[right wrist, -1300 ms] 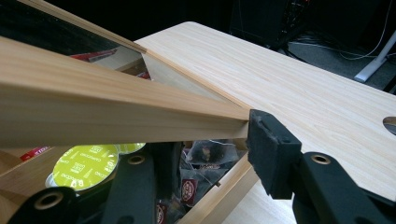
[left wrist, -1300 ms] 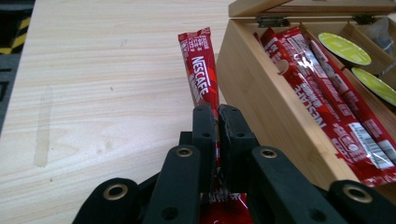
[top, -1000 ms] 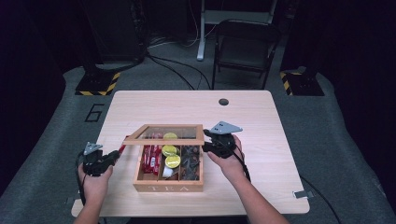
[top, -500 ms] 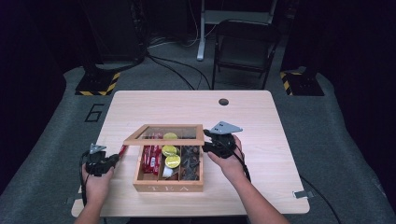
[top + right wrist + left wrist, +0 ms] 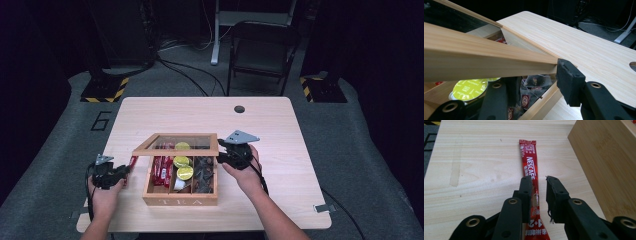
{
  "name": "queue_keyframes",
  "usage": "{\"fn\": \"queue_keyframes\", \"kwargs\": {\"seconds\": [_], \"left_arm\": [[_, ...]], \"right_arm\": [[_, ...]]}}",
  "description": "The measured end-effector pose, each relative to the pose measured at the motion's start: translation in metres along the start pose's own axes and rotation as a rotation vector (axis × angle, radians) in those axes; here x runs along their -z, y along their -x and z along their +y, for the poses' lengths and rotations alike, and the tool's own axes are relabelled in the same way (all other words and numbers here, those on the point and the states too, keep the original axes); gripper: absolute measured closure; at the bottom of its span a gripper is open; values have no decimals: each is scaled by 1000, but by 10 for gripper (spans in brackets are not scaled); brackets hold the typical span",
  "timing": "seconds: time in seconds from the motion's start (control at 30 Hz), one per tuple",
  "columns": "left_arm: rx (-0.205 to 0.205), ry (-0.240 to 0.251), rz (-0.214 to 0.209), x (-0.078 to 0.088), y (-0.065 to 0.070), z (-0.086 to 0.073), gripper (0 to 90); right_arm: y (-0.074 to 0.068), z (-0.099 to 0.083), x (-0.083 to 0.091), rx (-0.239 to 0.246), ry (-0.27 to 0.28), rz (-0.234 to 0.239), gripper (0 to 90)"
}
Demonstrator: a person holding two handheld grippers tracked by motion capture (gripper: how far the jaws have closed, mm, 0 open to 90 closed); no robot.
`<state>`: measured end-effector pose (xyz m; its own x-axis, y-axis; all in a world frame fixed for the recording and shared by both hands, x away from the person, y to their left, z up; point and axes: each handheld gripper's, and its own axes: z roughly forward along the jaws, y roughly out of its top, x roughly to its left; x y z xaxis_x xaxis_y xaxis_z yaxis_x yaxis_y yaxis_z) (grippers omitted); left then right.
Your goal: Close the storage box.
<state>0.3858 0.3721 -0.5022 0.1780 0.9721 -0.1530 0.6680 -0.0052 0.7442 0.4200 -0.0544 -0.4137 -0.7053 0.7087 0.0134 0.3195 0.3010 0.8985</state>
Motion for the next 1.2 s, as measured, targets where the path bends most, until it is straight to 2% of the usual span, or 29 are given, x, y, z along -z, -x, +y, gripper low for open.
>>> {"fn": "queue_keyframes", "kwargs": {"seconds": [0.1,0.23,0.37,0.5,0.6,0.8,1.1,1.2], "left_arm": [[-7,16,2,0,1,0,692],[-17,29,-21,6,6,4,648],[-66,70,-43,15,16,9,612],[-127,80,-58,22,27,12,558],[-141,93,-85,28,36,14,506],[-235,133,-85,44,56,22,468],[-249,180,-154,68,74,42,465],[-237,205,-179,77,79,49,467]], "right_arm": [[0,0,0,1,0,0,554],[0,0,0,1,-1,0,554],[0,0,0,0,-1,0,554],[0,0,0,1,-1,0,554],[0,0,0,7,0,-1,554],[0,-1,0,10,-6,3,554],[-1,-1,0,10,-6,-1,554],[-1,-2,0,12,-7,3,554]]}}
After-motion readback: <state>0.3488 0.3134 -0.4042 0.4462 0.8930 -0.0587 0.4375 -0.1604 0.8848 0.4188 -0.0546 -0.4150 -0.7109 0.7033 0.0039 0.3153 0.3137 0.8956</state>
